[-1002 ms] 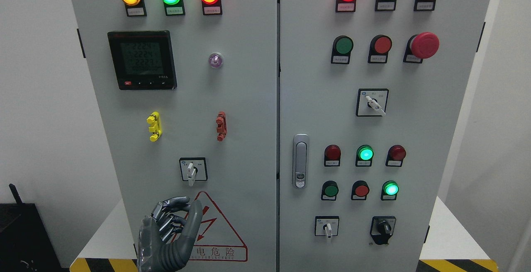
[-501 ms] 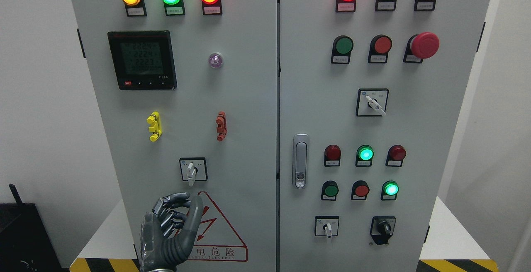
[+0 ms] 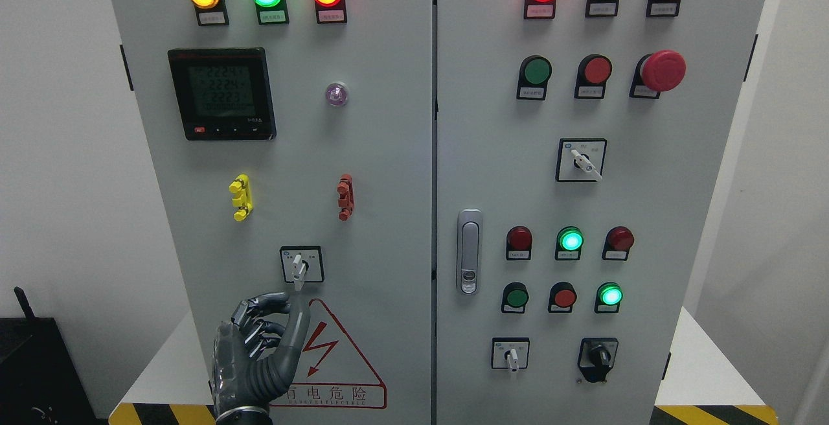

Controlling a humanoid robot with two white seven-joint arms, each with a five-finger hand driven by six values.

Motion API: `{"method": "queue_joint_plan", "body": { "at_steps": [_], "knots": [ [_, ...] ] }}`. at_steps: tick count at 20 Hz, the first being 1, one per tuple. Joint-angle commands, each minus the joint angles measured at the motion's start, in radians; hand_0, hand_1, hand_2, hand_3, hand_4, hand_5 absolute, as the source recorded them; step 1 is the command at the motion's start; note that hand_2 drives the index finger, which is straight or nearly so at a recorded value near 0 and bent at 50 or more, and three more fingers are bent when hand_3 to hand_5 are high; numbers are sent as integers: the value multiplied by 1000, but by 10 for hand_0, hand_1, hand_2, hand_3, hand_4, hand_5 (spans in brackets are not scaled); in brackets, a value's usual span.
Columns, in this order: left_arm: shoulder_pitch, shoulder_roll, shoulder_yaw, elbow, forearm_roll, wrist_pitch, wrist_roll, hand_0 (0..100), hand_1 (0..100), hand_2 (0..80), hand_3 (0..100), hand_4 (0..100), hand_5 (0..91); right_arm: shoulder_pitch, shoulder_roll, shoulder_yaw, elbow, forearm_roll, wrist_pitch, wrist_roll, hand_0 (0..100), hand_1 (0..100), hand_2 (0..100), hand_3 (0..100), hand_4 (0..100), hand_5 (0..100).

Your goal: Turn on light switch 1

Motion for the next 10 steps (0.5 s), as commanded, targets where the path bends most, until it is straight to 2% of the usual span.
{"method": "queue_joint_plan", "body": {
  "at_steps": [1,10],
  "knots": [
    [-28,-4,13,15,-4,8,-3,249,604,415,559,730,627,0,0,0,0,-25,1,-1,0,0,0,0,0,0],
    [-57,-4,16,15,-4,14,-3,250,609,423,557,731,631,0,0,0,0,-25,1,-1,0,0,0,0,0,0]
  ]
}}
